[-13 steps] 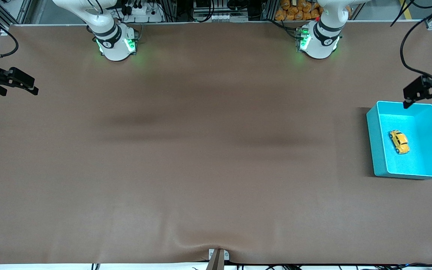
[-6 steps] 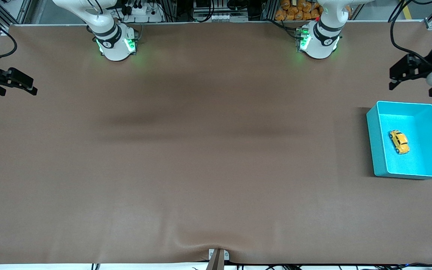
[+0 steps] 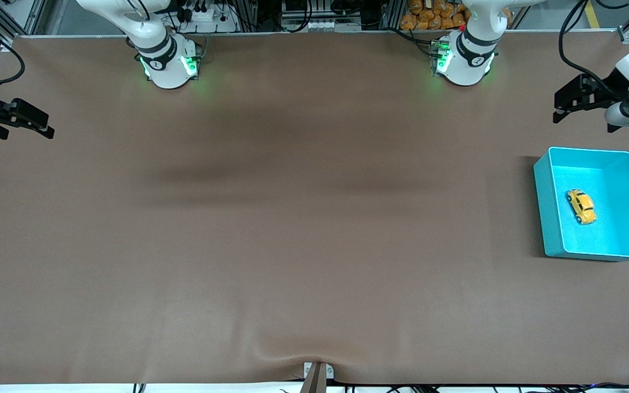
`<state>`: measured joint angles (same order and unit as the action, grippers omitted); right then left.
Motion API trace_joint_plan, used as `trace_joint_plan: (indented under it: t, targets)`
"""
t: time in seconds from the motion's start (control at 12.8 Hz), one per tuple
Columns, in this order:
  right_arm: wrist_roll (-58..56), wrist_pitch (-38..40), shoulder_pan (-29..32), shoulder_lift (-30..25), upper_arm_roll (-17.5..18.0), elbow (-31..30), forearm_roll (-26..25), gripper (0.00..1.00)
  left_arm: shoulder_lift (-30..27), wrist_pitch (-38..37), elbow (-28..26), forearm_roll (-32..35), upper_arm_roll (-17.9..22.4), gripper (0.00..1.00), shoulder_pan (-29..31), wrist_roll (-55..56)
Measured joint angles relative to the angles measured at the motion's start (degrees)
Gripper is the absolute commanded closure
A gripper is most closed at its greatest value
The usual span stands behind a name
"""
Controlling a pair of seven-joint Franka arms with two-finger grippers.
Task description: Wind and store yellow beetle car
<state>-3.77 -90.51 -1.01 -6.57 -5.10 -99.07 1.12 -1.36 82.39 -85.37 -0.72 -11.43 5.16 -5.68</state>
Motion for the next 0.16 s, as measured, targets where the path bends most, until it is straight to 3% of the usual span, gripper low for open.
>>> trace_joint_plan:
  t: [0.16]
  targets:
    - [0.00,0.00,0.00,0.00,-0.01,0.00,0.00,0.00,0.00,-0.33,-0.23,-0.47,0.00,0.00,-0.07,0.28]
